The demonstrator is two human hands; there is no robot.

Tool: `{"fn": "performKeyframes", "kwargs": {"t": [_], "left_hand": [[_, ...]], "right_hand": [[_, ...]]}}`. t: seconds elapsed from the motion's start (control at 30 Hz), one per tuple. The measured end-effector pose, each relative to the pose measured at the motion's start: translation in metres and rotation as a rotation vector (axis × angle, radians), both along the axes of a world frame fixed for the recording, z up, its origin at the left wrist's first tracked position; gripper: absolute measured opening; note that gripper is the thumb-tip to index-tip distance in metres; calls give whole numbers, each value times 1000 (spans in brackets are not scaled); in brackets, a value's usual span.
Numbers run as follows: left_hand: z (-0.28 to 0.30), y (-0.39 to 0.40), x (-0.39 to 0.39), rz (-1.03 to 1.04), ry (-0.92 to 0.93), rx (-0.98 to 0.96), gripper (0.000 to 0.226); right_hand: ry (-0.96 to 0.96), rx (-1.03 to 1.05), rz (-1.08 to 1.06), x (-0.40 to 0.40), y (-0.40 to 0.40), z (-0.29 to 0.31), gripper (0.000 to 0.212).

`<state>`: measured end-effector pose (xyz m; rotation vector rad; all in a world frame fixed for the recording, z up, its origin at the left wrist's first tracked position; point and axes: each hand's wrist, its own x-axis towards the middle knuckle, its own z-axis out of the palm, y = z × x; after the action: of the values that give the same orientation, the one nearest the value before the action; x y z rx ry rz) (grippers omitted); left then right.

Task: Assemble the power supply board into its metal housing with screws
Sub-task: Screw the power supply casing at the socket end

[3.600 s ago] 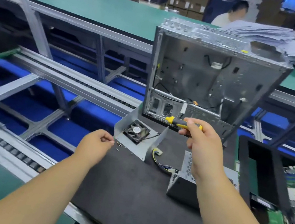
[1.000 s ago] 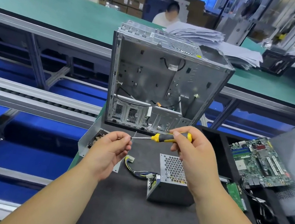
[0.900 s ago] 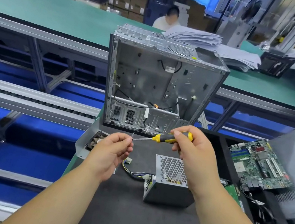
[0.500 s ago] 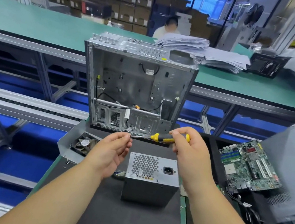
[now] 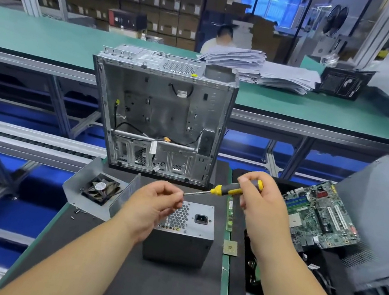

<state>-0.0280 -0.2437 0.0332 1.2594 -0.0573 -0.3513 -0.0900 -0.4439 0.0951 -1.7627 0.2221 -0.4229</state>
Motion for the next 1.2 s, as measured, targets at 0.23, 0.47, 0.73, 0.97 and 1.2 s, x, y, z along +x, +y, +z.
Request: {"fn": "performKeyframes", "kwargs": {"t": [0.23, 0.47, 0.73, 0.97, 1.2], "left_hand": [[6, -4, -8, -177, 46, 73, 14], [11, -10, -16, -176, -22, 37, 9], [3, -15, -9, -200, -71, 9, 15], [-18, -10, 9, -106, -349, 533, 17], [-24, -19, 22, -234, -736, 889, 18]], "right_hand": [[-126, -54, 70, -1, -13, 2, 18], [-189, -102, 148, -1, -17, 1, 22], [-131, -36, 145, 6, -20, 1, 24], [-78, -391, 196, 17, -15, -5, 29], [-54, -724, 235, 29, 2, -2, 33]]}}
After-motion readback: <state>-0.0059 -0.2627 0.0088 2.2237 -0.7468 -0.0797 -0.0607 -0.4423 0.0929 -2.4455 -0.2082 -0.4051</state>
